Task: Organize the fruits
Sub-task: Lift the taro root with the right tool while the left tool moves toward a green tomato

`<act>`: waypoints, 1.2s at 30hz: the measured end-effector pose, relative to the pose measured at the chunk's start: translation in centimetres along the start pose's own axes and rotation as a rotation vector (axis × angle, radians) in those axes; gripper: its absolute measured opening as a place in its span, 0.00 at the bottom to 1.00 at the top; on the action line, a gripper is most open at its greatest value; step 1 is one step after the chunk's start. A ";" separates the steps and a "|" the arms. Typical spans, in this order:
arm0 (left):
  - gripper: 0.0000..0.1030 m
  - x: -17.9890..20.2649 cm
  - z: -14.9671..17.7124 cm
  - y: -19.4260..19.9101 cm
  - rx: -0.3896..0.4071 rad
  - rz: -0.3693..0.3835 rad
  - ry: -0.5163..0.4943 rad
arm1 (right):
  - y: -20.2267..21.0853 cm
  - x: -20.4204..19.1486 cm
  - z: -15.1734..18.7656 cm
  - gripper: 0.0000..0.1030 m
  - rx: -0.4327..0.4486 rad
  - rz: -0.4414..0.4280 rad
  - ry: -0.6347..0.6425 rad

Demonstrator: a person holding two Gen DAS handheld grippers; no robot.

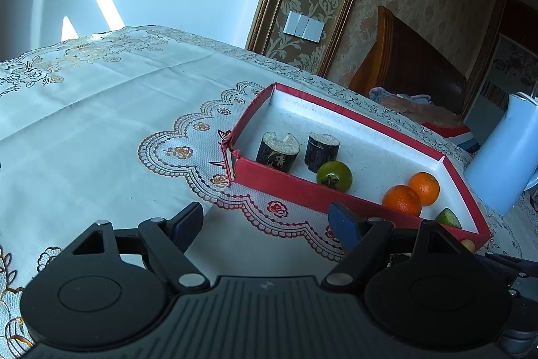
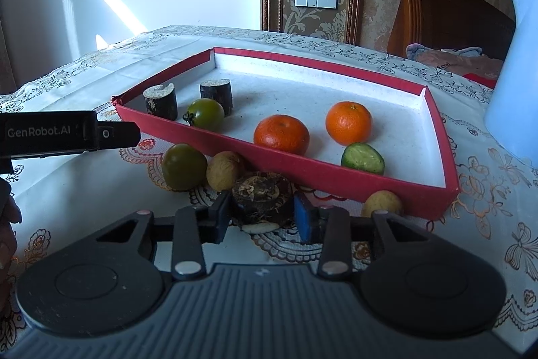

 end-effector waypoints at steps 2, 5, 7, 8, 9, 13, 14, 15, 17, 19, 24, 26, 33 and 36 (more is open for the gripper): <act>0.79 -0.1 0.0 0.1 0.000 0.005 0.001 | 0.2 0.1 0.2 0.36 -0.001 -0.011 -0.009; 0.79 -0.5 -0.2 0.3 -0.008 0.027 0.023 | 1.0 0.5 0.7 0.36 0.003 -0.027 -0.024; 0.79 -1.3 -0.5 1.0 0.019 0.032 0.040 | 2.1 1.1 1.7 0.36 0.011 -0.043 -0.033; 0.79 -1.6 -0.7 1.3 0.033 0.033 0.040 | 2.5 1.4 2.1 0.36 0.015 -0.050 -0.038; 0.79 -2.0 -0.9 1.6 0.040 0.024 0.038 | 3.2 1.8 2.7 0.36 0.018 -0.063 -0.047; 0.79 -2.7 -1.3 1.8 0.041 -0.019 -0.008 | 5.0 2.8 4.6 0.36 0.022 -0.076 -0.050; 0.79 -2.4 -1.4 1.8 0.038 -0.028 -0.033 | 5.1 3.0 4.9 0.36 0.018 -0.078 -0.053; 0.79 -2.0 -1.3 1.7 0.038 -0.037 -0.064 | 5.1 3.2 5.0 0.36 0.015 -0.080 -0.057; 0.79 -0.5 -1.0 1.8 0.044 -0.040 -0.153 | 4.9 3.2 4.9 0.36 0.011 -0.083 -0.058; 0.79 1.1 -0.4 1.7 0.042 -0.045 -0.248 | 4.7 3.2 4.8 0.36 0.013 -0.084 -0.063; 0.79 4.7 0.8 1.2 0.038 -0.066 -0.423 | 4.3 3.6 4.6 0.36 0.015 -0.102 -0.089; 0.79 5.8 1.2 1.1 0.033 -0.051 -0.459 | 4.3 3.7 4.6 0.36 0.018 -0.111 -0.098; 0.79 7.5 2.3 -0.2 -0.015 -0.027 -0.527 | 4.2 3.9 4.7 0.36 0.020 -0.123 -0.111; 0.79 7.4 2.1 -1.2 -0.037 -0.057 -0.510 | 4.2 3.9 4.7 0.36 0.018 -0.127 -0.115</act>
Point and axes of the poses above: each gripper's, at about its wrist camera, not at the fingertips, and y roughly against the way its jaws point, x to its right, z to its underside, the point moved 8 cm from there along -y, roughly the way its jaws point, and after that the axes turned 15 degrees about -x, right-handed, at the moved point
